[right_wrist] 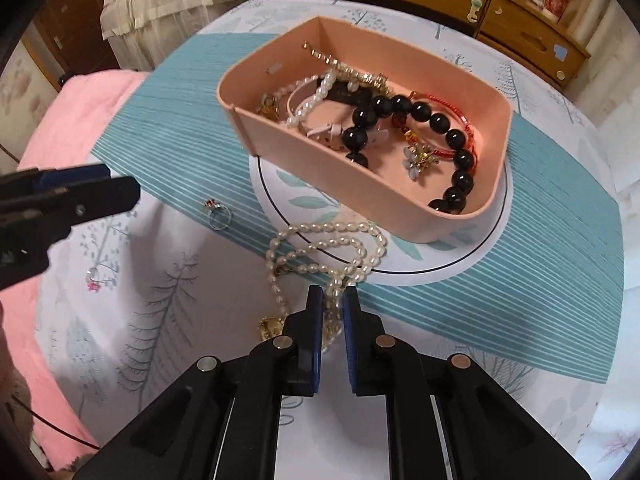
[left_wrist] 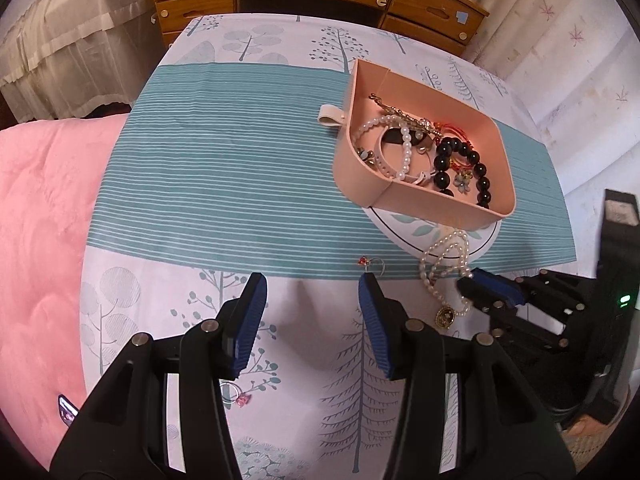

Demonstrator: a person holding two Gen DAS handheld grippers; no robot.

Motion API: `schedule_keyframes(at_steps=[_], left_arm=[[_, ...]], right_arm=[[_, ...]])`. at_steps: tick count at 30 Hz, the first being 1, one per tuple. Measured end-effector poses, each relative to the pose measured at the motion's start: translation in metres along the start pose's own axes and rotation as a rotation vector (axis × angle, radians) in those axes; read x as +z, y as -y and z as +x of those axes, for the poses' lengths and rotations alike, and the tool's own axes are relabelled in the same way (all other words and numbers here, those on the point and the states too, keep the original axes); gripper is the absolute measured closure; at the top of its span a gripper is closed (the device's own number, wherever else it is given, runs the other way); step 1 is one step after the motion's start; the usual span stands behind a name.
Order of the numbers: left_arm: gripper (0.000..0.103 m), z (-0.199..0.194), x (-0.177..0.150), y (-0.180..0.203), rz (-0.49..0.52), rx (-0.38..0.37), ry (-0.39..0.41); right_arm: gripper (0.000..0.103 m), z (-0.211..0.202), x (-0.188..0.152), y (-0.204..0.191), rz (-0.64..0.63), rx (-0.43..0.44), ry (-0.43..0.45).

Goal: Organize jewelry
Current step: 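Grasp the pearl necklace with the right tool, then lift the pearl necklace into the pink tray and open the right tool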

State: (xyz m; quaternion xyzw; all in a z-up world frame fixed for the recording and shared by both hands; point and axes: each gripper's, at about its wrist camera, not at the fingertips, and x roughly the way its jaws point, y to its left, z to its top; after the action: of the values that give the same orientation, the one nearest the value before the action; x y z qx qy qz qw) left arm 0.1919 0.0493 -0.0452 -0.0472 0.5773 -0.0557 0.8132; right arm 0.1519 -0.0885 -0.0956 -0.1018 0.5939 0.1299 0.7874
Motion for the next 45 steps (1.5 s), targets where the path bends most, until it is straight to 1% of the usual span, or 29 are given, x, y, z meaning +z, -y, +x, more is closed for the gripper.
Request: schedule_keyframes(at_steps=[5, 9, 10, 12, 15, 18, 19, 21, 23, 24, 25, 27, 30, 32, 35, 36, 37, 39, 42, 45], left_arm=[[0.058, -0.006, 0.000, -0.002, -0.004, -0.006, 0.002], [0.058, -0.016, 0.002, 0.000, 0.000, -0.012, 0.025], [0.059, -0.019, 0.003, 0.001, 0.001, -0.014, 0.029], [0.058, -0.026, 0.005, 0.005, 0.006, -0.016, 0.044], [0.058, -0.037, 0.010, 0.010, 0.016, -0.017, 0.070], [0.058, -0.045, 0.013, 0.015, 0.023, -0.023, 0.089], [0.058, -0.046, 0.013, 0.016, 0.025, -0.022, 0.091], [0.058, -0.046, 0.014, 0.018, 0.030, -0.019, 0.089], [0.058, -0.044, 0.014, 0.018, 0.028, -0.016, 0.084], [0.058, -0.043, 0.014, 0.018, 0.026, -0.016, 0.081], [0.058, -0.041, 0.014, 0.017, 0.024, -0.015, 0.080], [0.058, -0.037, 0.014, 0.015, 0.016, -0.013, 0.072], [0.058, -0.031, 0.014, 0.012, 0.008, -0.014, 0.059], [0.058, -0.028, 0.013, 0.011, 0.005, -0.014, 0.056], [0.058, -0.023, 0.013, 0.008, 0.000, -0.017, 0.051], [0.058, -0.022, 0.014, 0.007, -0.001, -0.017, 0.049], [0.058, -0.020, 0.014, 0.006, -0.003, -0.017, 0.046], [0.058, -0.017, 0.014, 0.003, -0.010, -0.021, 0.039], [0.058, -0.014, 0.013, 0.000, -0.015, -0.020, 0.035], [0.058, -0.010, 0.013, -0.002, -0.023, -0.024, 0.027]], right_arm=[[0.093, -0.040, 0.002, 0.009, 0.014, 0.039, 0.068], [0.093, -0.084, 0.005, 0.009, 0.007, 0.038, 0.155], [0.103, -0.095, 0.008, 0.010, 0.005, 0.040, 0.182], [0.103, -0.119, 0.012, 0.016, 0.008, 0.046, 0.226], [0.103, -0.153, 0.022, 0.017, 0.006, 0.023, 0.302], [0.103, -0.170, 0.031, 0.019, -0.002, 0.027, 0.318], [0.103, -0.169, 0.033, 0.019, -0.014, 0.028, 0.306], [0.103, -0.158, 0.034, 0.018, -0.014, 0.021, 0.254], [0.099, -0.136, 0.036, 0.020, -0.002, 0.038, 0.173], [0.094, -0.126, 0.034, 0.022, 0.008, 0.056, 0.141], [0.089, -0.113, 0.032, 0.026, 0.030, 0.077, 0.099], [0.081, -0.091, 0.028, 0.031, 0.072, 0.100, 0.051], [0.080, -0.058, 0.023, 0.045, 0.161, 0.144, -0.026], [0.079, -0.043, 0.020, 0.052, 0.221, 0.179, -0.059], [0.078, -0.023, 0.023, 0.060, 0.278, 0.204, -0.085], [0.073, -0.019, 0.023, 0.061, 0.292, 0.208, -0.092], [0.064, -0.015, 0.024, 0.062, 0.308, 0.212, -0.098], [0.054, -0.005, 0.028, 0.063, 0.329, 0.209, -0.101], [0.053, 0.007, 0.034, 0.061, 0.336, 0.194, -0.100], [0.054, 0.009, 0.037, 0.046, 0.279, 0.120, -0.085]])
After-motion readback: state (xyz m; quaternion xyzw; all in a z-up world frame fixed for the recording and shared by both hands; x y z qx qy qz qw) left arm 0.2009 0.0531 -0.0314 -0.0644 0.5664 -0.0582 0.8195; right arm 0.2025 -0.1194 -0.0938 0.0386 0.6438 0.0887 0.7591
